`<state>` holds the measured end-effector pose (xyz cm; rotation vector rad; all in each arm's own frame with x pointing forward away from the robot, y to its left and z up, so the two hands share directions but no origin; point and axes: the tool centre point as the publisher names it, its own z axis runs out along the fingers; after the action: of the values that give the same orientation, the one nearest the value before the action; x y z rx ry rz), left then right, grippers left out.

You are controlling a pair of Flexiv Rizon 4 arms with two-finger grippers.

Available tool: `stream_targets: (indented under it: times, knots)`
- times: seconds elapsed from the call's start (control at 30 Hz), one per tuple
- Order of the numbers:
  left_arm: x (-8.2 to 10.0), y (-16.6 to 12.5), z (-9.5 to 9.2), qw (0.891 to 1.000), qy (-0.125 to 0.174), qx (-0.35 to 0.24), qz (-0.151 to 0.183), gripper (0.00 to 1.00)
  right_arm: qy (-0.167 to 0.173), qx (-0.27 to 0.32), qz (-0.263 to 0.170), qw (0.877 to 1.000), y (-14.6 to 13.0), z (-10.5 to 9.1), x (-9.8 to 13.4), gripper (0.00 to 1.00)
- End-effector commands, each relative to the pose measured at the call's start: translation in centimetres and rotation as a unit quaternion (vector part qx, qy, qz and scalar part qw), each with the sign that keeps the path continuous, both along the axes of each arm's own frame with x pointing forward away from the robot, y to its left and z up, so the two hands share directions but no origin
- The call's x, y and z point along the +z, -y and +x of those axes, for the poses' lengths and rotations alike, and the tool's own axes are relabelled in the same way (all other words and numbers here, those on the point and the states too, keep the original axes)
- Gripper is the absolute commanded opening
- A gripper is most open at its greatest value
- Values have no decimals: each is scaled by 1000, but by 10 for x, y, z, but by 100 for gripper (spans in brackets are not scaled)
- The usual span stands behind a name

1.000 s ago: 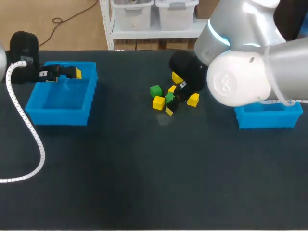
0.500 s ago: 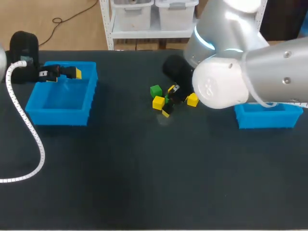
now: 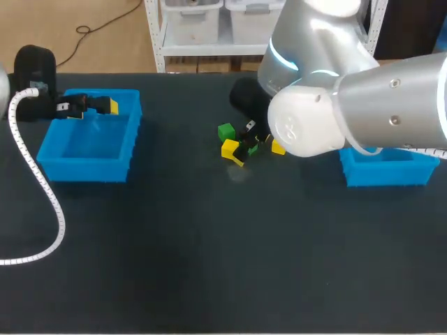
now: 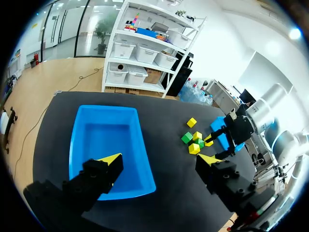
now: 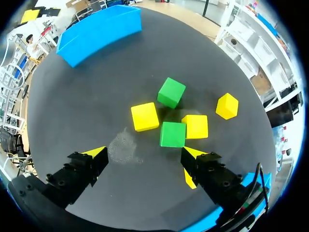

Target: Put the green cubes in the right bin and the yellow cubes in the left bin.

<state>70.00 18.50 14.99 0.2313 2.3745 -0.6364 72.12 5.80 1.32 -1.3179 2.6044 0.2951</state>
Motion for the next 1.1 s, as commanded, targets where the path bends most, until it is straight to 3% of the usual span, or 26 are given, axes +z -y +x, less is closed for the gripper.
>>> stream_targets:
  times: [0.03, 0.53, 1.1]
  knots:
    - [0, 0, 0, 1000, 0, 0, 0, 100, 10, -3, 2, 1000, 6, -10, 3, 100]
    - [0, 0, 0, 1000, 0, 0, 0, 100, 10, -3, 2, 1000, 6, -10, 3, 100]
    - [0, 0, 0, 1000, 0, 0, 0, 100, 13, -21, 0, 1000, 13, 17, -3, 100]
